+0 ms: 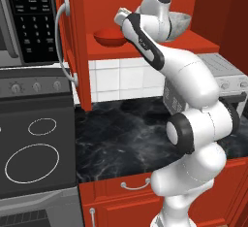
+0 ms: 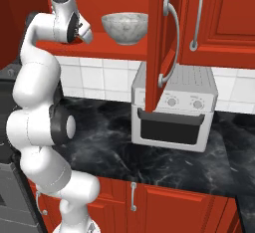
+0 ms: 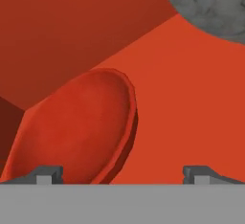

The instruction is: Take the smaller bowl and place it next to the appetizer plate on the dining counter , and place the larger bowl next to the plate with cooked food.

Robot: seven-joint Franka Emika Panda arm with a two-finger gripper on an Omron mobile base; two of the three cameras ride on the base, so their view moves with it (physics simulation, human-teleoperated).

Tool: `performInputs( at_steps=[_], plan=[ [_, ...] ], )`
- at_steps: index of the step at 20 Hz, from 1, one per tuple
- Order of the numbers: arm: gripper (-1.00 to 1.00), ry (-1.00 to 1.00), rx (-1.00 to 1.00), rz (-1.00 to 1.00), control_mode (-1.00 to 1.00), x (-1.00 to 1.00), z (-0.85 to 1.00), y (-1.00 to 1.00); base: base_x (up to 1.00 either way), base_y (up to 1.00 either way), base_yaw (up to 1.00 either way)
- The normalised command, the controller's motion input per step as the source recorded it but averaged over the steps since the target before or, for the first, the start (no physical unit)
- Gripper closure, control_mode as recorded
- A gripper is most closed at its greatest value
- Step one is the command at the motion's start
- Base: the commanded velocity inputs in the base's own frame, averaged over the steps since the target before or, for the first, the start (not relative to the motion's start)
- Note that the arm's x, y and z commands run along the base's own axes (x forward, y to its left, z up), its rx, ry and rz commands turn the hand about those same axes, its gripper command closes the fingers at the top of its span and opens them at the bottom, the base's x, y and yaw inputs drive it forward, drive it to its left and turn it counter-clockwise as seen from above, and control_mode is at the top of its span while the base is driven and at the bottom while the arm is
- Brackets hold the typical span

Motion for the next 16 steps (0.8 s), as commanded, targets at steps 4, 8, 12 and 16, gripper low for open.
performInputs(
  at_steps=[4, 8, 12, 16],
  plan=[
    [-1.00, 0.04, 0.00, 0.00, -1.00, 0.16, -0.22, 0.08, 0.00, 0.00, 0.00],
    [-1.00, 0.02, 0.00, 0.00, -1.00, 0.07, -0.17, 0.02, 0.00, 0.00, 0.00],
    [-1.00, 0.00, 0.00, 0.00, -1.00, 0.11, -0.20, 0.16, 0.00, 0.00, 0.00],
    [-1.00, 0.00, 0.00, 0.00, -1.00, 0.32, -0.33, 0.38, 0.00, 0.00, 0.00]
  ],
)
